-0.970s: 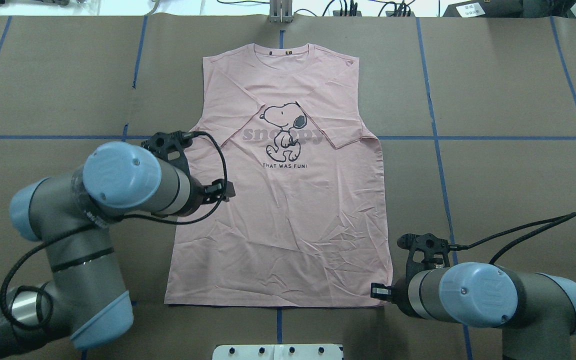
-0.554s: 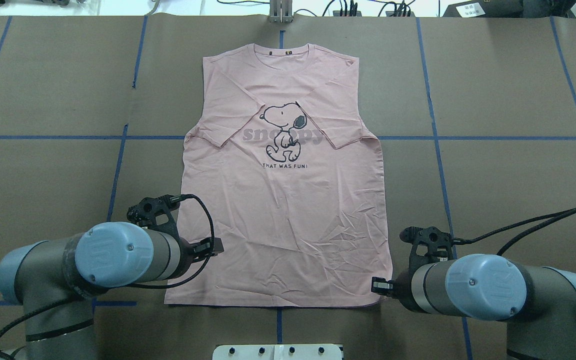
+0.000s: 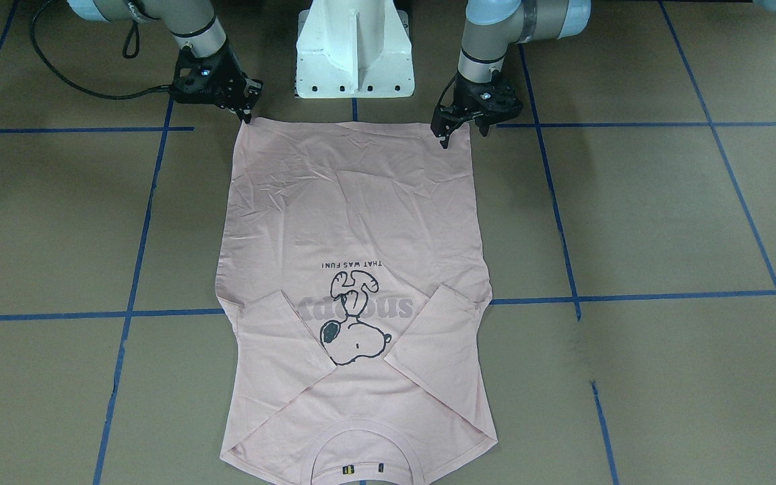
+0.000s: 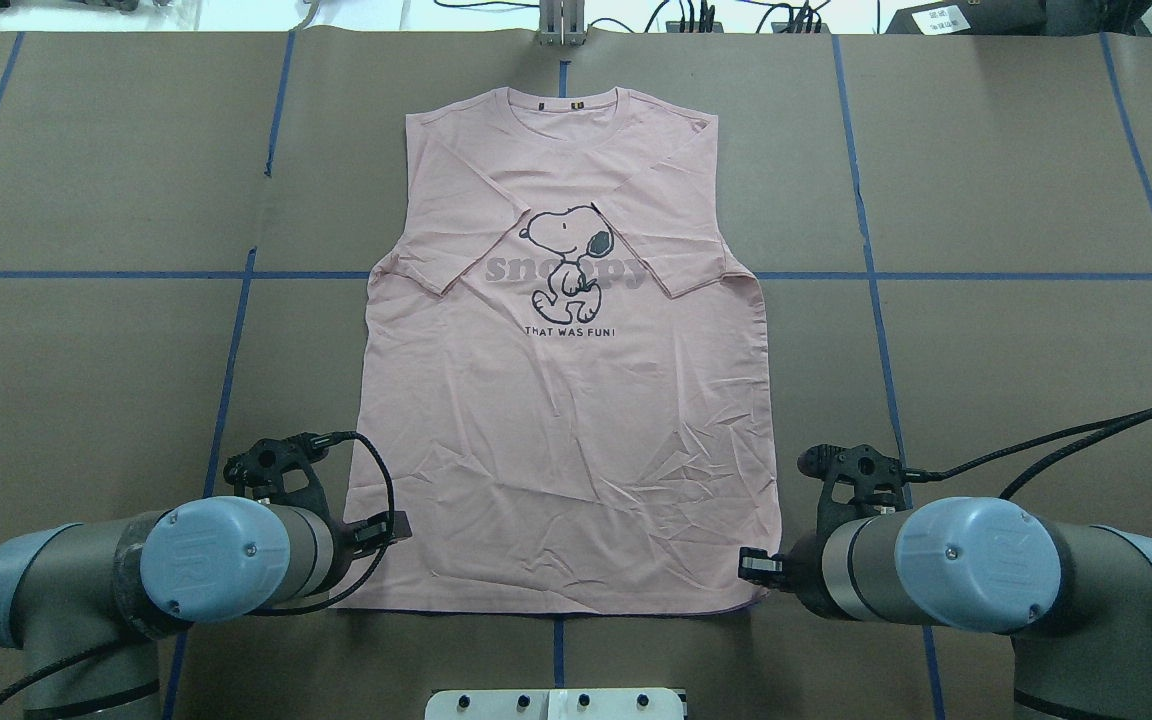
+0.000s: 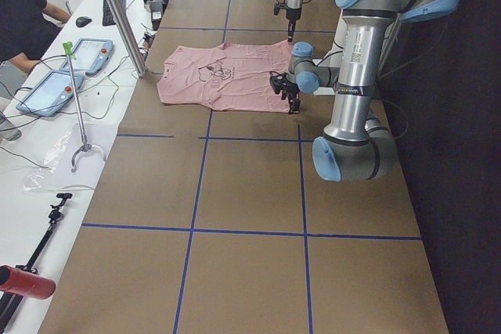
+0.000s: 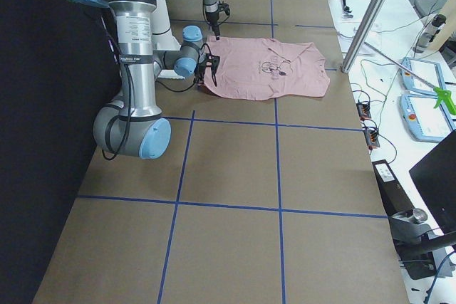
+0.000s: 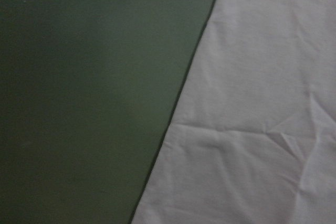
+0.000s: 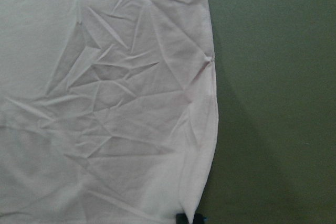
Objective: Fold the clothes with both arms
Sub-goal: 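Grasp the hem corners with both grippers and lift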
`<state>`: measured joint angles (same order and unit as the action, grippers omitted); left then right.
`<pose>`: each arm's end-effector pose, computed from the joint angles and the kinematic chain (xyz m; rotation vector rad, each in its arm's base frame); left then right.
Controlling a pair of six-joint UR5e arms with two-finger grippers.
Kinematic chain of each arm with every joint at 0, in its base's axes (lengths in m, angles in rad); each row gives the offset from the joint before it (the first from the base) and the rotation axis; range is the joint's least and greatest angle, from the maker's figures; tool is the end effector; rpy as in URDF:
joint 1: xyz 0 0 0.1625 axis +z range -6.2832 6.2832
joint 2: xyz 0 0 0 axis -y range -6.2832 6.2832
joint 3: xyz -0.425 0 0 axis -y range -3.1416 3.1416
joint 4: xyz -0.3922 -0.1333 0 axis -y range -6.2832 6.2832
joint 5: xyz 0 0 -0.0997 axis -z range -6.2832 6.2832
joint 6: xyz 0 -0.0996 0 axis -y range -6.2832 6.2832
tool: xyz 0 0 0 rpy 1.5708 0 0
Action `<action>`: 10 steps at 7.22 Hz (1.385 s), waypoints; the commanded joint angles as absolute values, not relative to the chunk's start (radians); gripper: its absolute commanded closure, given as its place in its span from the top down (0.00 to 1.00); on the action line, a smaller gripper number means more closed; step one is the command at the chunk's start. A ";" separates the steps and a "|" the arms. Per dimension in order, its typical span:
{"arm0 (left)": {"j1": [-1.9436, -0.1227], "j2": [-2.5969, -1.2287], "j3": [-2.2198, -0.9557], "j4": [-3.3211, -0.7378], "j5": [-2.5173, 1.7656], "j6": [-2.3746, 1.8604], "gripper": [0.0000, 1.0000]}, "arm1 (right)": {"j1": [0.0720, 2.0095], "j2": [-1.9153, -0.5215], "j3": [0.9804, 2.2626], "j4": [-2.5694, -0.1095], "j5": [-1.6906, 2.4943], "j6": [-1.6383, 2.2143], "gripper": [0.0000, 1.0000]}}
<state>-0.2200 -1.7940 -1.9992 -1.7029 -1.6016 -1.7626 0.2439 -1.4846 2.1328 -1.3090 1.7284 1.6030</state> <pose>0.5052 -0.2464 0.3392 -0.0183 0.7890 -0.3783 -0.4452 -0.2321 0.3308 -0.0499 -0.9197 0.1846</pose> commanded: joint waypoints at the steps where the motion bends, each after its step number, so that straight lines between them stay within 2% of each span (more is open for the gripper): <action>1: -0.190 -1.784 -1.999 -1.703 -1.598 -1.778 1.00 | 0.258 -1.485 2.135 -1.308 1.738 1.603 0.00; 3: -0.189 -1.784 -2.000 -1.700 -1.600 -1.778 1.00 | 0.271 -1.493 2.148 -1.308 1.753 1.603 0.00; 4: -0.181 -1.784 -2.000 -1.700 -1.601 -1.778 0.95 | 0.285 -1.496 2.149 -1.310 1.769 1.603 0.00; 5: -0.179 -1.784 -2.000 -1.700 -1.601 -1.779 0.76 | 0.288 -1.497 2.148 -1.310 1.769 1.603 0.00; 6: -0.179 -1.784 -2.000 -1.700 -1.601 -1.779 0.53 | 0.288 -1.497 2.146 -1.313 1.769 1.601 0.00; 8: -0.178 -1.786 -2.008 -1.695 -1.605 -1.778 0.18 | 0.288 -1.499 2.148 -1.313 1.769 1.601 0.00; 9: -0.176 -1.792 -2.016 -1.674 -1.606 -1.778 0.06 | 0.288 -1.499 2.148 -1.315 1.769 1.601 0.00; 10: -0.175 -1.795 -2.017 -1.668 -1.606 -1.778 0.00 | 0.288 -1.500 2.148 -1.313 1.769 1.601 0.00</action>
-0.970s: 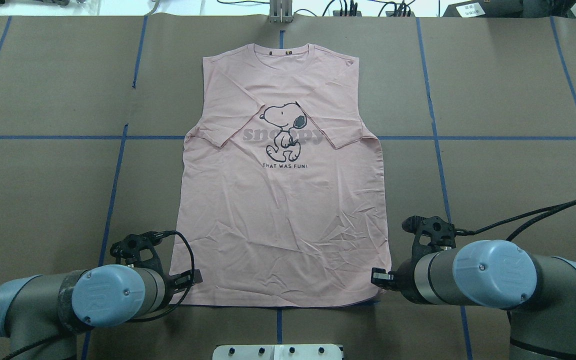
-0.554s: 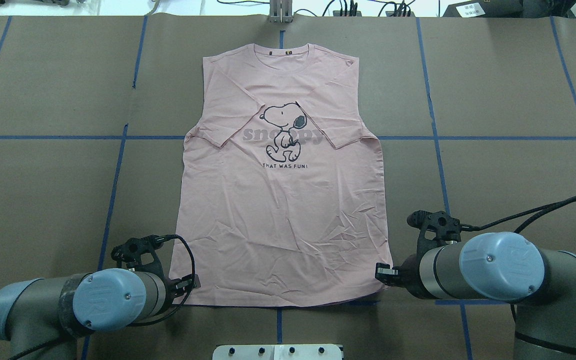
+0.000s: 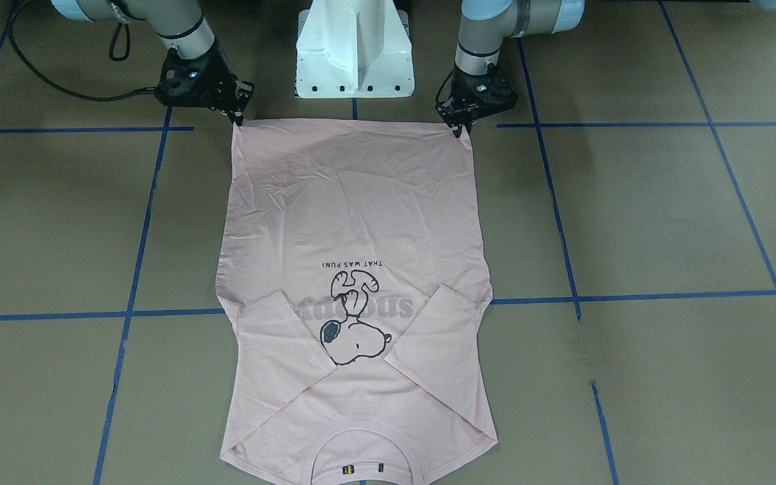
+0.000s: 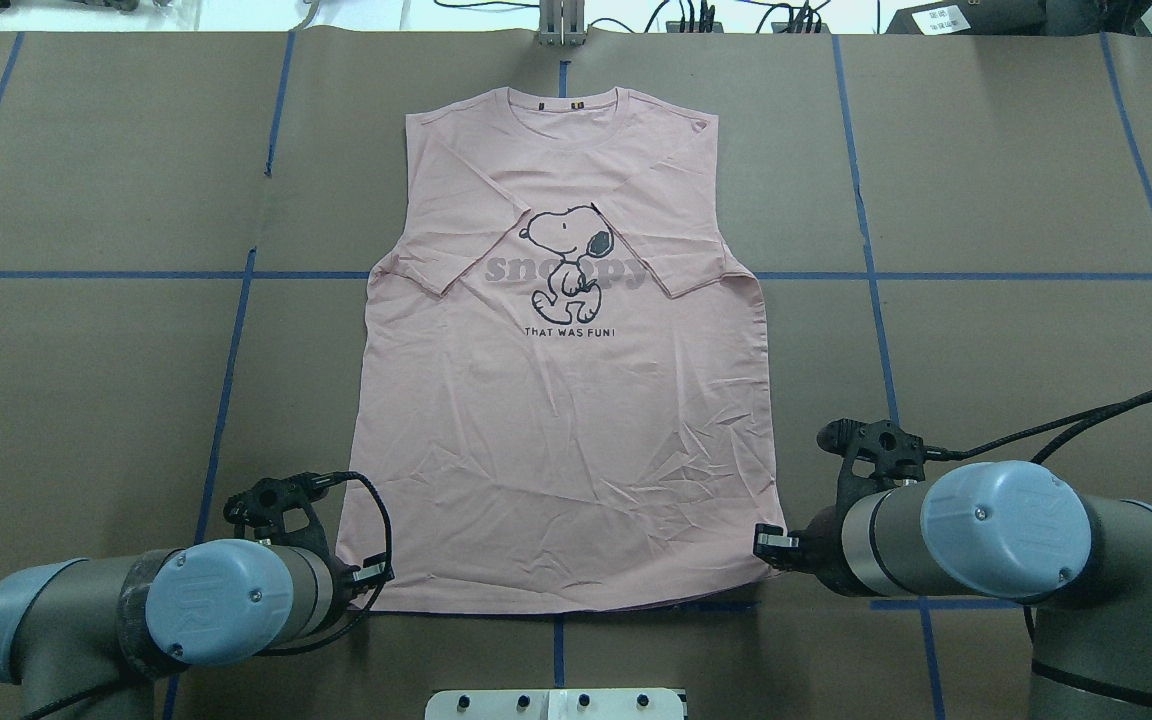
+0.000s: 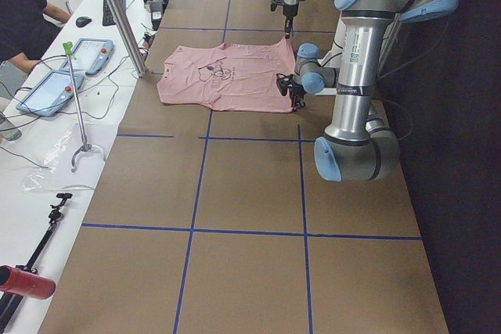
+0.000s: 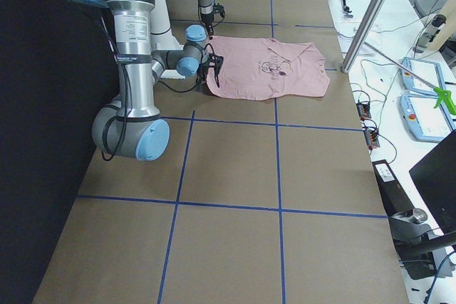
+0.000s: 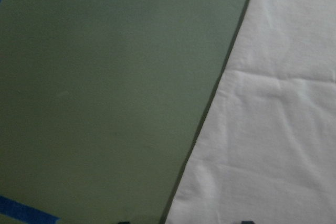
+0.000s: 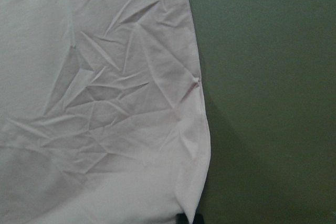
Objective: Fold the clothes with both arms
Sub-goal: 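Grasp the hem corners with both grippers and lift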
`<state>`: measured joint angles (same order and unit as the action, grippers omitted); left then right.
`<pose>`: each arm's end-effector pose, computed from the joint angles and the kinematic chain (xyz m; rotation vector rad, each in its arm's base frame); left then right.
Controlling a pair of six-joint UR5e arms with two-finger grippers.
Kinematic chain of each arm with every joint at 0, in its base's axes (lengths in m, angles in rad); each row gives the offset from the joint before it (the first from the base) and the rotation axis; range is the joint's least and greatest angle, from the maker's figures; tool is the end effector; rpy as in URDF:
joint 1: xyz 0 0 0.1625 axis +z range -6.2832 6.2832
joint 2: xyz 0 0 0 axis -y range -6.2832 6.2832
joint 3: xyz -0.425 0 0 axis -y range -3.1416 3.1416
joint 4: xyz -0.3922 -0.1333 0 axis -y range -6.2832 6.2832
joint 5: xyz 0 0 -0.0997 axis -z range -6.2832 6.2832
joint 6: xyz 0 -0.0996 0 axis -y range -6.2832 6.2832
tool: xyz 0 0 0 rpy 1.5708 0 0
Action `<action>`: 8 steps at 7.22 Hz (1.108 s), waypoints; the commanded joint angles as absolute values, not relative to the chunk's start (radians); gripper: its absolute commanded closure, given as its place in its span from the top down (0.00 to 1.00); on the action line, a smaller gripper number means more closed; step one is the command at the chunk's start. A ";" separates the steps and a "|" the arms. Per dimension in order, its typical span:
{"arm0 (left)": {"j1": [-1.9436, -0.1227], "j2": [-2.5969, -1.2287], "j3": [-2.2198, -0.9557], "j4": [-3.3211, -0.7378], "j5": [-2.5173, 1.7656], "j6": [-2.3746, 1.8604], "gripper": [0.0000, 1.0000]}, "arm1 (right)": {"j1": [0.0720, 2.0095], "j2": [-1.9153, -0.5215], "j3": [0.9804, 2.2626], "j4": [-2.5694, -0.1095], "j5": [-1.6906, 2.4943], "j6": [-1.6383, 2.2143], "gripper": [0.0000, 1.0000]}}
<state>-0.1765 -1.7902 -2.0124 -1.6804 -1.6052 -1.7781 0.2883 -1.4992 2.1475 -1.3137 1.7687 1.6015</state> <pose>0.5117 -0.2232 0.3385 -0.0448 0.7742 -0.3513 -0.4292 -0.2459 0.3314 -0.0669 -0.9200 0.2065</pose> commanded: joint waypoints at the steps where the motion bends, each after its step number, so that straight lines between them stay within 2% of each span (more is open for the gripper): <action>1: -0.175 -1.795 -2.038 -1.666 -1.608 -1.776 0.00 | 0.288 -1.500 2.149 -1.313 1.769 1.601 0.00; 4: -0.175 -1.790 -2.213 -1.528 -1.646 -1.776 0.00 | 0.291 -1.546 2.221 -1.312 1.840 1.598 0.00; 6: -0.109 -1.792 -2.317 -1.455 -1.657 -1.778 0.00 | 0.249 -1.563 2.255 -1.310 1.880 1.598 0.00; 8: -0.057 -1.792 -2.425 -1.347 -1.674 -1.773 0.00 | 0.181 -1.658 2.383 -1.310 1.950 1.600 0.00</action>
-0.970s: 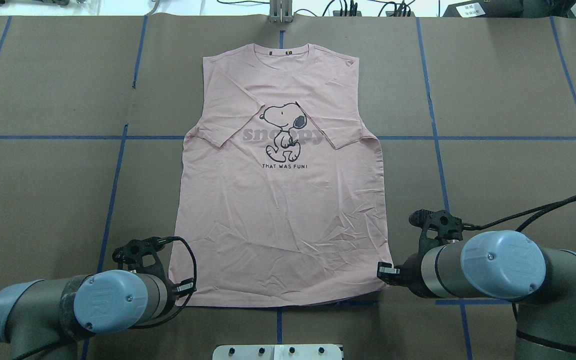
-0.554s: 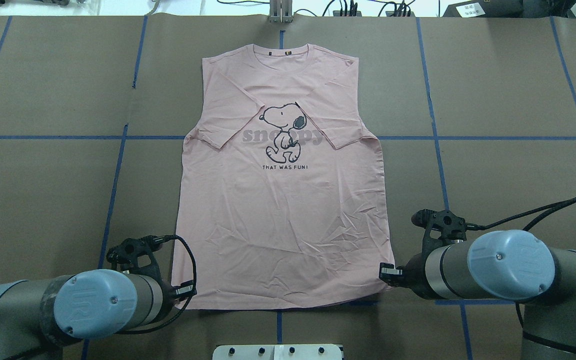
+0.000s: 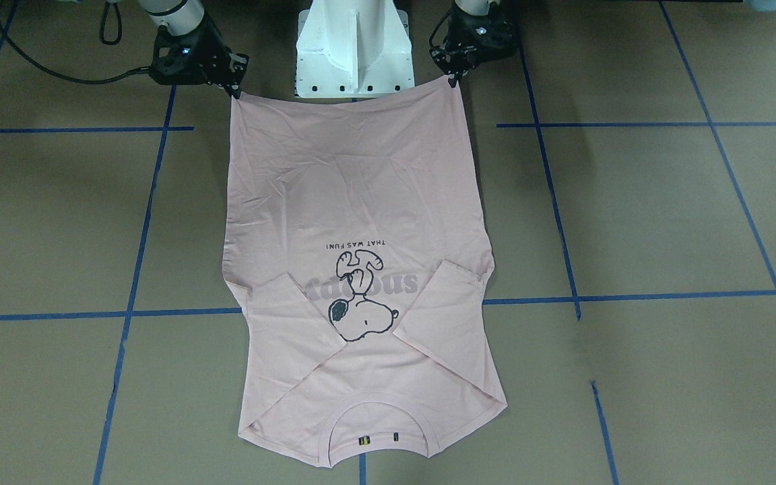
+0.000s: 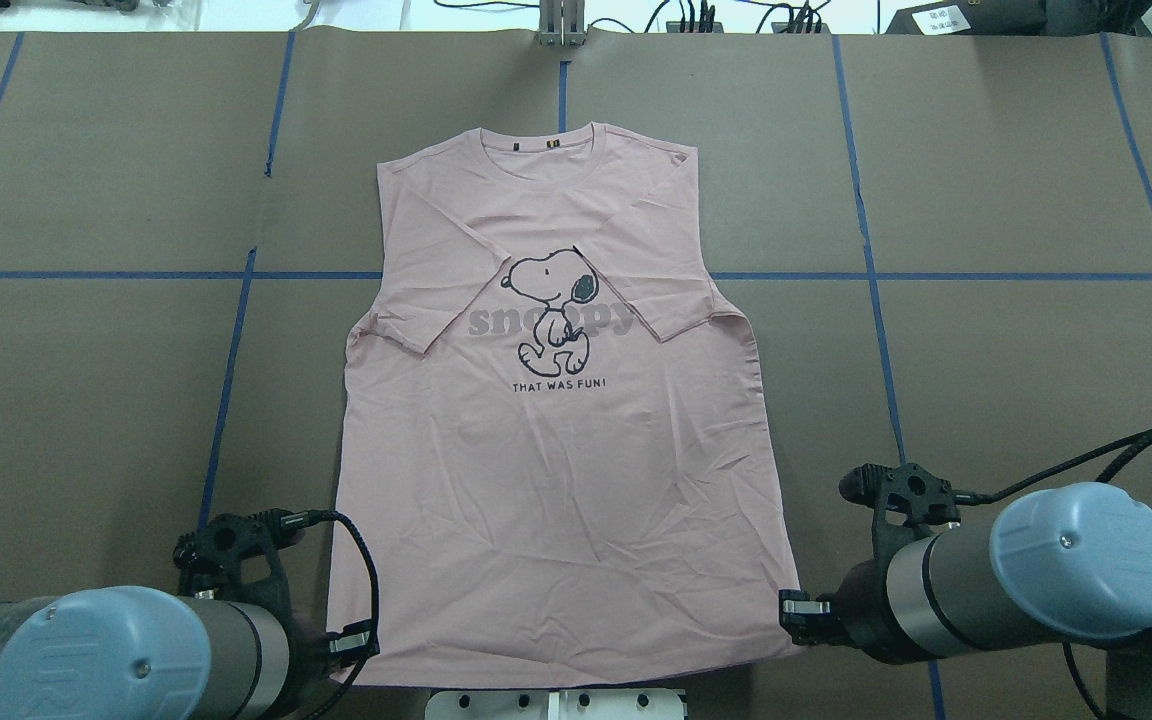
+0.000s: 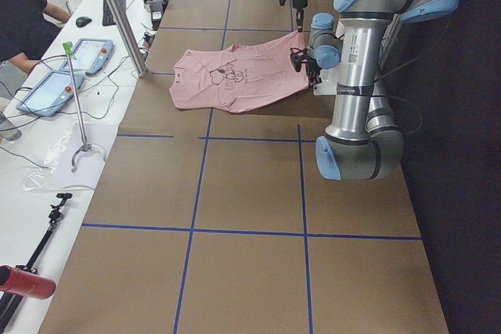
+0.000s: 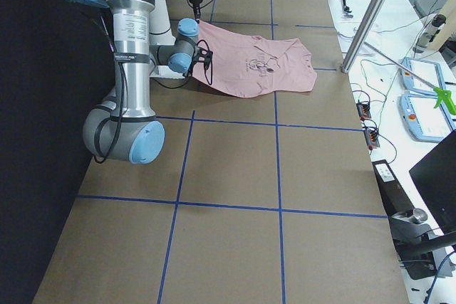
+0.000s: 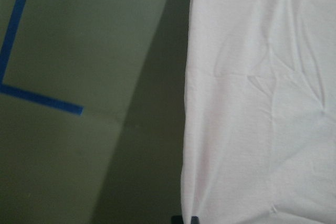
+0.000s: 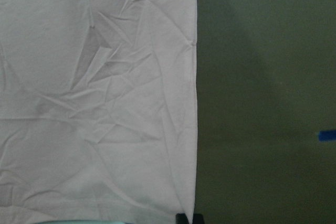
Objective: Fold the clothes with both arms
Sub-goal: 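Grasp the hem corners with both grippers and lift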
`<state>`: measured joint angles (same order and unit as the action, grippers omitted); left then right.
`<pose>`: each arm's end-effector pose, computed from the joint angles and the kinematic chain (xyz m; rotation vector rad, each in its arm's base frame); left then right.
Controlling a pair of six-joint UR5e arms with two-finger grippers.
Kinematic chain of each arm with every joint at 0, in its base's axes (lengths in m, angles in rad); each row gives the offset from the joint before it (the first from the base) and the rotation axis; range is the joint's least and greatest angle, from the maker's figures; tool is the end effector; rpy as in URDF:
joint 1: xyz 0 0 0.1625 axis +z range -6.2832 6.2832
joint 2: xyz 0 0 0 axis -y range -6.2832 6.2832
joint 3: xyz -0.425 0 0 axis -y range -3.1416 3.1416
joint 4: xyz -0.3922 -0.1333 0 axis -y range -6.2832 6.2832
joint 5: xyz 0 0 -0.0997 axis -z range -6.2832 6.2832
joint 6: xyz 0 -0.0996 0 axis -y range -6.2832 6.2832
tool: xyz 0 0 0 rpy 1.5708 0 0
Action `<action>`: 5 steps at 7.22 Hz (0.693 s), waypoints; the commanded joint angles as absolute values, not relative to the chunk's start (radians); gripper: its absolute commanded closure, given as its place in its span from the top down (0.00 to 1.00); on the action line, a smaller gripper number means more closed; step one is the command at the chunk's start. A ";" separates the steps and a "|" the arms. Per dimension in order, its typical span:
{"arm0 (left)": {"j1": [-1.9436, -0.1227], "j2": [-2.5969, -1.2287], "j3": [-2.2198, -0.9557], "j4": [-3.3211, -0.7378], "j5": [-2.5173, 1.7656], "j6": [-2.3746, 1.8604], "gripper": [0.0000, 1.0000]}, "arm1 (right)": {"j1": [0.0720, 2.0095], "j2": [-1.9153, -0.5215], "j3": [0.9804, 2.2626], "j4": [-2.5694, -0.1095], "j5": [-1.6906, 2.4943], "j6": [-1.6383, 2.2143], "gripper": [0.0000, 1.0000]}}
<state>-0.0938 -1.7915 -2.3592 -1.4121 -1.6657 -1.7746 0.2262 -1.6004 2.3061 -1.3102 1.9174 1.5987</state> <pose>0.4287 -0.1647 0.2357 -0.1360 0.8457 -0.2389 -0.3867 -0.1911 0.3042 -0.2226 -0.9821 0.0648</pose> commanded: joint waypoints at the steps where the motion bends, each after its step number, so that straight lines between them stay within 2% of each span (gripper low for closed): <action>1: -0.048 -1.793 -2.474 -1.279 -1.674 -1.769 0.00 | 0.151 -1.681 2.419 -1.310 1.950 1.601 0.00; 3: -0.044 -1.801 -2.490 -1.256 -1.675 -1.764 0.00 | 0.173 -1.674 2.415 -1.310 1.941 1.594 0.00; 5: -0.107 -1.853 -2.401 -1.262 -1.667 -1.661 0.00 | 0.340 -1.576 2.346 -1.310 1.944 1.457 0.00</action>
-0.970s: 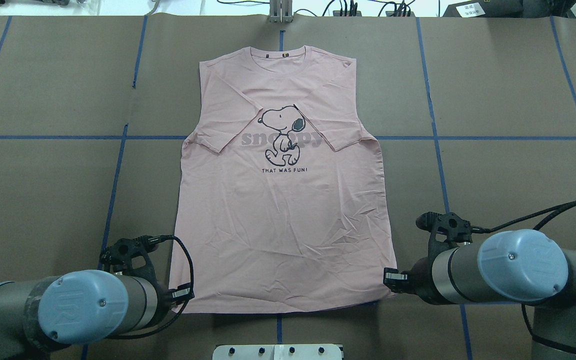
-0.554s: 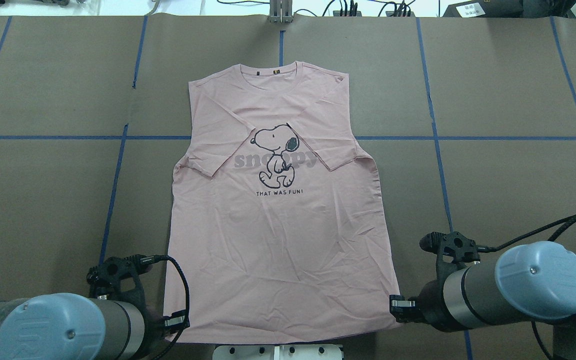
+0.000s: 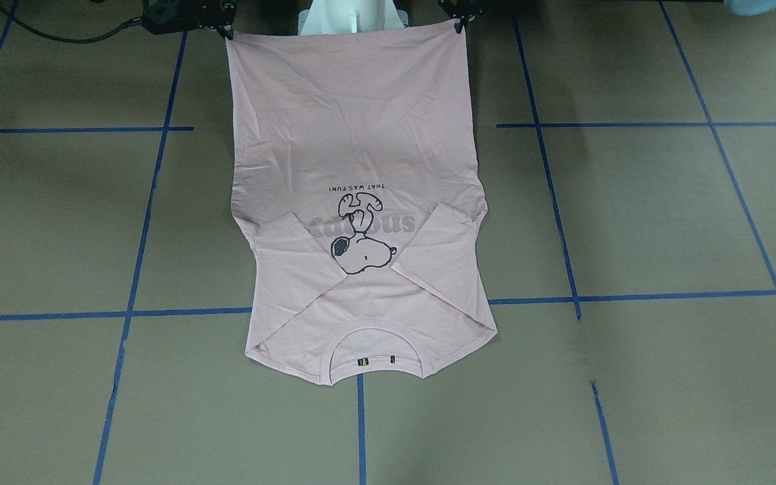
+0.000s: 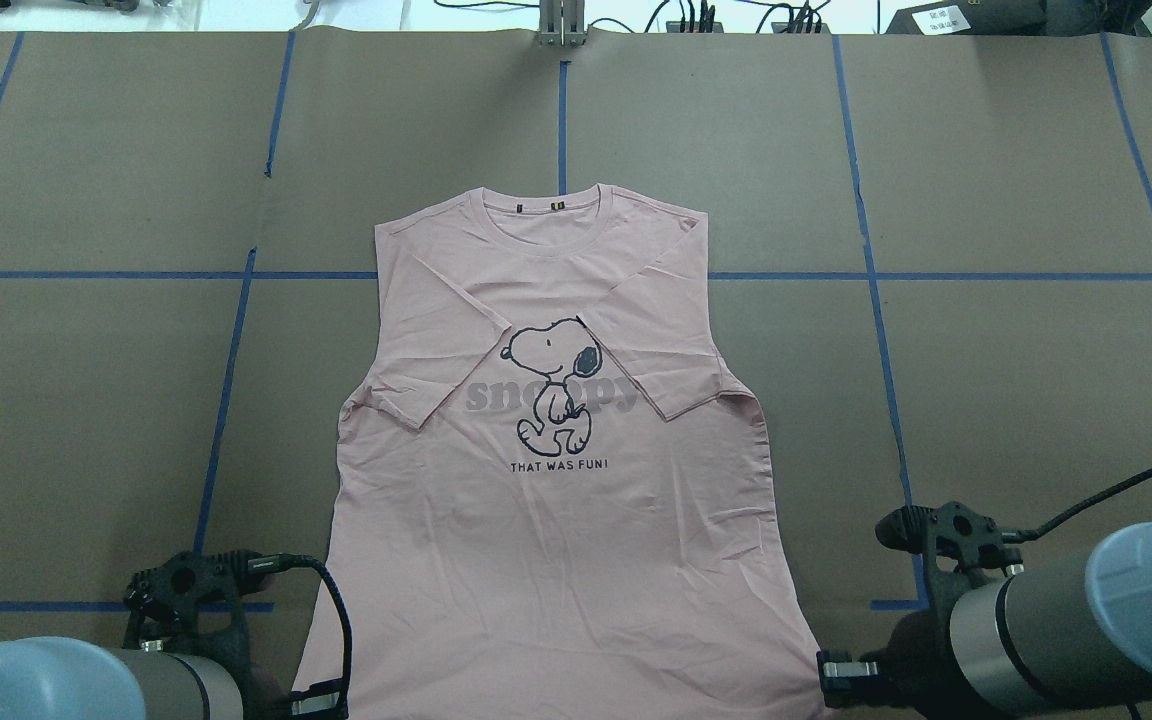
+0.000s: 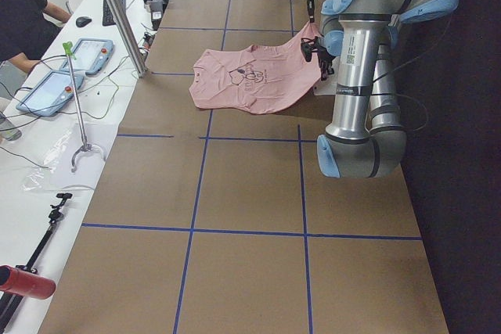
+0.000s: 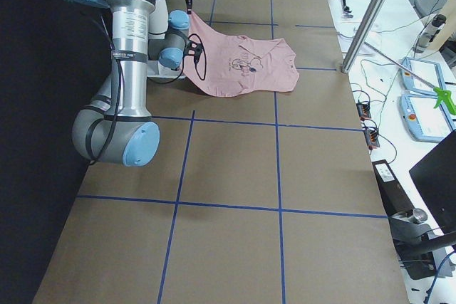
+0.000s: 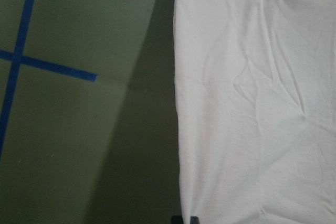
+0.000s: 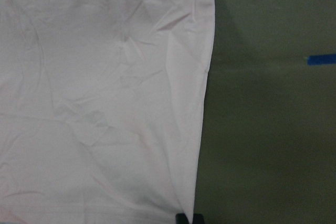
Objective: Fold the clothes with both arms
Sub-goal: 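Carry the hem with both grippers toward the collar, folding the shirt in half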
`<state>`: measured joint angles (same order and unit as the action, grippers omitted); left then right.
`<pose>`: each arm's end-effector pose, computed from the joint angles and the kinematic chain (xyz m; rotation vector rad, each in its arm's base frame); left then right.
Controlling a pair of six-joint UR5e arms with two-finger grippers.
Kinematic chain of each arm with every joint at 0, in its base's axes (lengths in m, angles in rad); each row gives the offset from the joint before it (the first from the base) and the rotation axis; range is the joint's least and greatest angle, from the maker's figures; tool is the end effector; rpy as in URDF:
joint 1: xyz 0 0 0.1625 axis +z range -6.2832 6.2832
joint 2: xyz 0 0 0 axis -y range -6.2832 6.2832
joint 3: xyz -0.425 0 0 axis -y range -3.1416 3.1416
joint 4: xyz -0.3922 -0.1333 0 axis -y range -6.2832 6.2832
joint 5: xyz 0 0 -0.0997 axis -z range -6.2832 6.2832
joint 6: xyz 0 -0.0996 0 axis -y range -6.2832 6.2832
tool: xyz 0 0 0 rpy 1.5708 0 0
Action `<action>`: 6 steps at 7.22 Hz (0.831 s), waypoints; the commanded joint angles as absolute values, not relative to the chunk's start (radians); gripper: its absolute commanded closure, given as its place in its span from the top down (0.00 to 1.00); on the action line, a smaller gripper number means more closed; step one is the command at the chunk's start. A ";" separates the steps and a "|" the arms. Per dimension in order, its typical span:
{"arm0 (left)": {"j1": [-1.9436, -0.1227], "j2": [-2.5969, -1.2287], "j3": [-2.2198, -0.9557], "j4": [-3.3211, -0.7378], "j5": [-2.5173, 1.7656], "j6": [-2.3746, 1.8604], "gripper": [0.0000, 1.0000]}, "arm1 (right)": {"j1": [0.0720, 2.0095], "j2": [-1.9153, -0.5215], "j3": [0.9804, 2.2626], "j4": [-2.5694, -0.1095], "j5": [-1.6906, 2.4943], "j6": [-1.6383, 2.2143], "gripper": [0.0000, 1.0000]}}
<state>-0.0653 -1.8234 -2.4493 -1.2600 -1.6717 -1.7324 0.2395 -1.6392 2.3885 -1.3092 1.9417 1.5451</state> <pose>0.4047 -0.1500 0.2138 -0.1347 0.8151 -0.1725 -0.3555 -0.1869 0.2842 -0.2033 -1.0332 0.0063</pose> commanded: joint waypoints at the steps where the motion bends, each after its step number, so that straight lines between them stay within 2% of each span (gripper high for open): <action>1: -0.220 -1.900 -2.360 -1.262 -1.672 -1.557 0.00 | 0.423 -1.509 2.300 -1.310 1.948 1.380 0.00; 3: -0.403 -1.913 -2.330 -1.266 -1.678 -1.389 0.00 | 0.568 -1.390 2.179 -1.305 1.951 1.303 0.00; 4: -0.464 -1.930 -2.277 -1.270 -1.704 -1.335 0.00 | 0.618 -1.314 2.092 -1.304 1.944 1.264 0.00; 5: -0.521 -2.010 -2.161 -1.291 -1.709 -1.306 0.00 | 0.670 -1.227 1.981 -1.305 1.947 1.243 0.00; 6: -0.556 -2.035 -2.061 -1.349 -1.709 -1.293 0.00 | 0.701 -1.173 1.904 -1.305 1.948 1.236 0.00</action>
<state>-0.4968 -1.9857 -2.1851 -1.2971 -1.7040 -1.3248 0.6481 -1.2582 2.0174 -1.3052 1.9467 1.2566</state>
